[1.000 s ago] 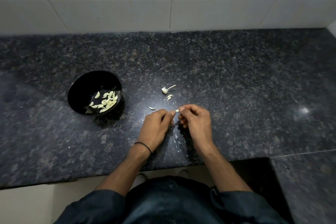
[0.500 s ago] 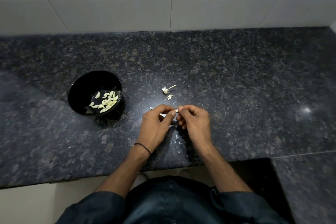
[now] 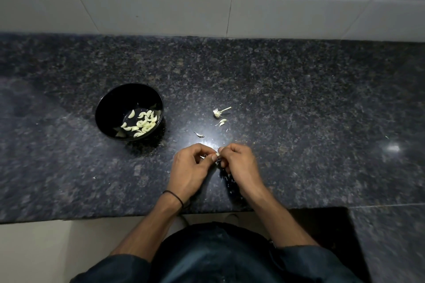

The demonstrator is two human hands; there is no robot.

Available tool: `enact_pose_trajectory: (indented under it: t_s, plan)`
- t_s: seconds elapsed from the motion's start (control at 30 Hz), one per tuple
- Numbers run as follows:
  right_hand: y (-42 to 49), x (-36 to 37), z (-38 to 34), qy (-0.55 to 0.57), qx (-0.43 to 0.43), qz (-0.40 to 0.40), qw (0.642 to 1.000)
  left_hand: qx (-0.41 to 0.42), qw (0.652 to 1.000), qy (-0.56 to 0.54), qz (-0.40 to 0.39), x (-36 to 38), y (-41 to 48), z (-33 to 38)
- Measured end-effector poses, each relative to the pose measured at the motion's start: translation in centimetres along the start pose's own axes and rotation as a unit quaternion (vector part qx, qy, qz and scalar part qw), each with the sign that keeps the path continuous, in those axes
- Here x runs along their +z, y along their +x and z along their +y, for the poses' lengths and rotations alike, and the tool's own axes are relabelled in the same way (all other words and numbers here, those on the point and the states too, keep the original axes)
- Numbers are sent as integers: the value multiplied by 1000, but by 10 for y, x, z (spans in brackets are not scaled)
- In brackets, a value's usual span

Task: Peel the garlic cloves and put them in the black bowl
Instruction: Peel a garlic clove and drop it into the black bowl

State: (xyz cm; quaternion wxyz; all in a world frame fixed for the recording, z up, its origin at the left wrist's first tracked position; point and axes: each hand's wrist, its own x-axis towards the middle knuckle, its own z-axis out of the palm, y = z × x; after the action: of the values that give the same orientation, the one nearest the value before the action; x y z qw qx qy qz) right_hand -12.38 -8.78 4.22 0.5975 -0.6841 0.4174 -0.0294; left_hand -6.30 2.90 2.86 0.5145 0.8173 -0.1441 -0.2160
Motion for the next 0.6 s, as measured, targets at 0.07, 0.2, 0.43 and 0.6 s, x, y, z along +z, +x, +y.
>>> enact_pose_trajectory:
  t_s: [0.07,0.2,0.43,0.6]
  plan:
    - [-1,6,1,47,45,-14,998,2,1000,2,5,-4,-2,-2]
    - [-1,11,-1,24,25,-8,999,-21,999,-34,-1,-9,-2,-6]
    - [-2,1,-9,52,8,-60,997,-48,991,-125,-15,-15,2,-3]
    - [-5,-4,-16,178,93,-86,976,-10,993,-113,-29,-17,3,-2]
